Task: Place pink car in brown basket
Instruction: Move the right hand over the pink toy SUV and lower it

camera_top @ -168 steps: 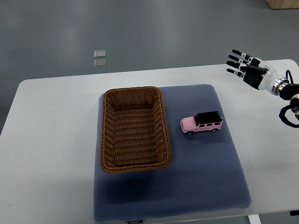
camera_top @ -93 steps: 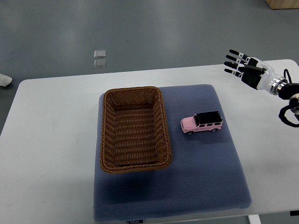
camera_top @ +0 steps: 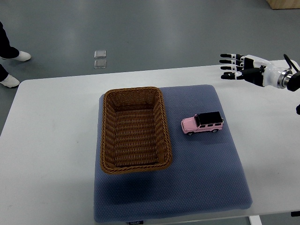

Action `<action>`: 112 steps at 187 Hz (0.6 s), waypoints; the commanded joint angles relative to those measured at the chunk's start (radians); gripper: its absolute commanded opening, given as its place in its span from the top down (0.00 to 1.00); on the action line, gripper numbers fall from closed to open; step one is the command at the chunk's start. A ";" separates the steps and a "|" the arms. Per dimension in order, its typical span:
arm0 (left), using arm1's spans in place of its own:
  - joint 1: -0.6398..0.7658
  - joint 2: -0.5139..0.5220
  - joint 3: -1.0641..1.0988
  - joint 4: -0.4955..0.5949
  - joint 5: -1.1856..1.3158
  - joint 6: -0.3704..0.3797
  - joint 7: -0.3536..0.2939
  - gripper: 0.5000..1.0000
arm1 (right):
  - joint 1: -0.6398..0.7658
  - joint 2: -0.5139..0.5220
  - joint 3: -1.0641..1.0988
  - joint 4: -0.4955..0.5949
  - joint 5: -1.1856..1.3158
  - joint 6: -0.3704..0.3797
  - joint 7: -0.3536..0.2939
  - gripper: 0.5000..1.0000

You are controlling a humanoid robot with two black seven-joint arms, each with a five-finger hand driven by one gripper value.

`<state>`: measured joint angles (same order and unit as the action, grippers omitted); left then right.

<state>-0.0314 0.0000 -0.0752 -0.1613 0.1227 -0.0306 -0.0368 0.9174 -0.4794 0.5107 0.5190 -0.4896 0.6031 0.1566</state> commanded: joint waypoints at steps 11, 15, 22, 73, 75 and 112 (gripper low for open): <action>-0.001 0.000 0.000 0.000 0.000 0.000 0.000 0.00 | 0.040 -0.047 0.000 0.093 -0.208 -0.006 0.003 0.14; 0.001 0.000 0.000 0.000 0.000 0.000 0.000 0.00 | 0.043 -0.056 0.000 0.113 -0.239 -0.006 0.004 0.14; 0.001 0.000 0.000 0.000 0.000 0.000 0.000 0.00 | 0.047 -0.071 0.000 0.153 -0.282 -0.008 0.009 0.14; 0.001 0.000 0.000 0.000 0.000 0.000 0.000 0.00 | 0.066 -0.163 0.000 0.478 -0.633 -0.031 0.014 0.18; -0.001 0.000 0.000 0.000 0.000 0.000 0.000 0.00 | 0.066 -0.166 -0.001 0.490 -0.646 -0.032 0.012 0.18; -0.001 0.000 0.000 0.000 0.000 0.000 0.000 0.00 | 0.041 -0.203 -0.041 0.639 -0.768 -0.059 0.004 0.23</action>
<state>-0.0316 0.0000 -0.0752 -0.1610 0.1227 -0.0306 -0.0368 0.9714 -0.6673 0.5015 1.0987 -1.2152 0.5605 0.1645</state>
